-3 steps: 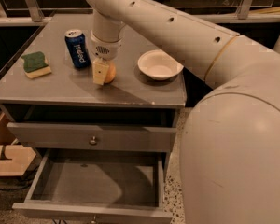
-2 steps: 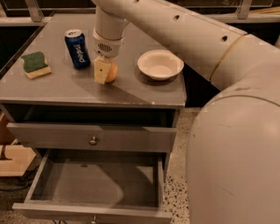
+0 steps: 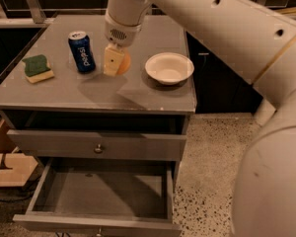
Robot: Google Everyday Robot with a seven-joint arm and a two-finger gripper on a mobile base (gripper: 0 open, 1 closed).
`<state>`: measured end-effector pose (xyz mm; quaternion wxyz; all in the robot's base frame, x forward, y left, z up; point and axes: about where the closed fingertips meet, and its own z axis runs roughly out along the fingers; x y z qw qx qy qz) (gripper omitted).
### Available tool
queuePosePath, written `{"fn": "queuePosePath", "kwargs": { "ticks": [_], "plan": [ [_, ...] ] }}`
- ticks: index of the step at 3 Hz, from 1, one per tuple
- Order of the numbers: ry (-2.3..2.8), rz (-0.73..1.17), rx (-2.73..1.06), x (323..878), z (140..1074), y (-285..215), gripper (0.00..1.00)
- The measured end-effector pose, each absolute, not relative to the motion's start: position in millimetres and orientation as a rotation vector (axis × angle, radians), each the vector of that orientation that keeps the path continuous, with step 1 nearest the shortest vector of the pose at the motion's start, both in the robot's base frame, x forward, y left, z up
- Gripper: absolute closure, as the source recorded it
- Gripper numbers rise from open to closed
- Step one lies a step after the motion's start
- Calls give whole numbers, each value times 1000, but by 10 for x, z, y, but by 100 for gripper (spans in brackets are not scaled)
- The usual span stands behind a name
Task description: Place orange into middle drawer
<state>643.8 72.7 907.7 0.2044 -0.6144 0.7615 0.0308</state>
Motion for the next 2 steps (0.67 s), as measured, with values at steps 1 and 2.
{"fn": "queuePosePath", "kwargs": {
  "ticks": [1,2],
  "plan": [
    [2074,86,-1701,6124,9390,651,100],
    [2081,81,-1696,6121,9361,644,100]
  ]
}}
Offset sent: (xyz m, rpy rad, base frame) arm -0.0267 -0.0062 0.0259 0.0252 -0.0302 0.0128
